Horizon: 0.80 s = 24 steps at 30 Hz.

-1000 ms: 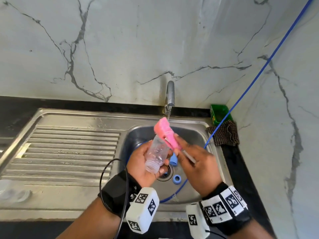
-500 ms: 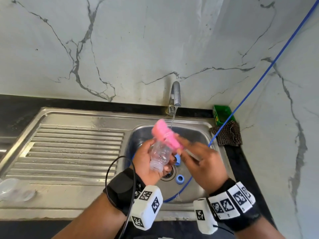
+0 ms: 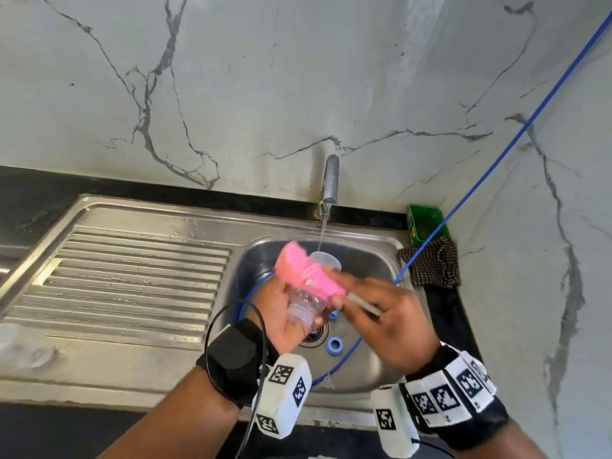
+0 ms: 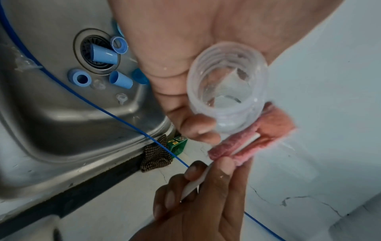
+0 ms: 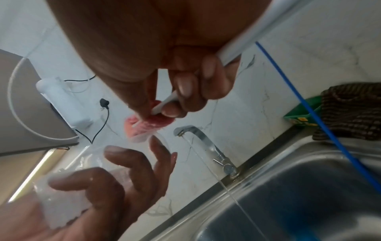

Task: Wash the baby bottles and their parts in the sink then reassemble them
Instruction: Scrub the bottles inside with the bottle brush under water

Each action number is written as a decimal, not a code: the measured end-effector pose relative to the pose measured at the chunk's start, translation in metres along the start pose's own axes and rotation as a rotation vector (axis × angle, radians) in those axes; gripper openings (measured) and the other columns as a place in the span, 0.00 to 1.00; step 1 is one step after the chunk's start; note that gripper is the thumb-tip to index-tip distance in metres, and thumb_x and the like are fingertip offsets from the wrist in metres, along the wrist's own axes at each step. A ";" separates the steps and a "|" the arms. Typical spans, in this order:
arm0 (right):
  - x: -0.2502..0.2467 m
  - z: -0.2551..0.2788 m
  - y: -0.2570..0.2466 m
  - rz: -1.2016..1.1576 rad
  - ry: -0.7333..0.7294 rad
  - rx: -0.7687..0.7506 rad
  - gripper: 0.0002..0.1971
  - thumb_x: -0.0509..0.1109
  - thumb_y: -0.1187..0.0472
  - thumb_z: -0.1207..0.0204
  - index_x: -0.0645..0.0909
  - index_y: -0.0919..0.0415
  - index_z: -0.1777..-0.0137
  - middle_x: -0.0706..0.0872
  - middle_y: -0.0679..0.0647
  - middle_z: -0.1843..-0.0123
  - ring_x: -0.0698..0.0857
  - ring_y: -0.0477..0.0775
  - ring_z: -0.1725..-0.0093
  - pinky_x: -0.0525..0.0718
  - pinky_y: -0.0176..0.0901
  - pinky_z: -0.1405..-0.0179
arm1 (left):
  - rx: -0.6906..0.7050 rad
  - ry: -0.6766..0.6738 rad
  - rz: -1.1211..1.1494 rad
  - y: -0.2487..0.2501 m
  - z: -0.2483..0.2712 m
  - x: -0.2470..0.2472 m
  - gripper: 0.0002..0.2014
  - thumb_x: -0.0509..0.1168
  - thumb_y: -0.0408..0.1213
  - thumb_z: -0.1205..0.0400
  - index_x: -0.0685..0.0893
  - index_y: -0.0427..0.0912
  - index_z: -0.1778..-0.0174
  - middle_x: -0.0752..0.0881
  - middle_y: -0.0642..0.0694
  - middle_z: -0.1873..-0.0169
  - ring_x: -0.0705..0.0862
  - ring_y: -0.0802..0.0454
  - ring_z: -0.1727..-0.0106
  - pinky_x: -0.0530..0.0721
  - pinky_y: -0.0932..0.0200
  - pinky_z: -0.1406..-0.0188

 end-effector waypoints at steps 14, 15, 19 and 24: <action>0.012 -0.002 0.004 -0.109 -0.085 0.004 0.22 0.72 0.50 0.18 0.79 0.40 0.24 0.89 0.42 0.52 0.87 0.39 0.56 0.84 0.33 0.55 | 0.110 -0.061 -0.211 0.000 0.001 0.006 0.11 0.58 0.34 0.13 0.84 0.35 0.42 0.84 0.36 0.50 0.86 0.44 0.57 0.86 0.53 0.66; 0.013 -0.001 0.004 -0.123 -0.119 0.004 0.23 0.73 0.51 0.18 0.79 0.40 0.24 0.90 0.42 0.47 0.88 0.39 0.53 0.85 0.33 0.52 | 0.130 -0.063 -0.246 0.001 0.001 0.004 0.09 0.59 0.32 0.13 0.83 0.36 0.42 0.84 0.36 0.50 0.86 0.44 0.55 0.87 0.52 0.63; -0.004 -0.013 0.018 -0.057 0.027 0.196 0.23 0.73 0.53 0.18 0.78 0.39 0.24 0.90 0.35 0.50 0.87 0.32 0.57 0.76 0.17 0.60 | 0.134 -0.134 -0.282 0.005 0.004 -0.002 0.21 0.63 0.45 0.15 0.80 0.42 0.27 0.87 0.37 0.42 0.86 0.39 0.47 0.86 0.46 0.55; -0.022 -0.018 0.002 -0.095 0.121 0.251 0.22 0.69 0.52 0.15 0.74 0.30 0.25 0.90 0.33 0.57 0.82 0.36 0.69 0.76 0.23 0.70 | 0.238 -0.125 -0.451 0.021 0.004 -0.004 0.41 0.82 0.60 0.35 0.81 0.39 0.30 0.88 0.40 0.45 0.88 0.46 0.47 0.89 0.50 0.51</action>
Point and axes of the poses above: each hand's wrist, its own z-axis away from the middle knuckle, its own x-axis out of the palm, y = z × x, the point moved 6 cm from there along -z, towards the middle knuckle
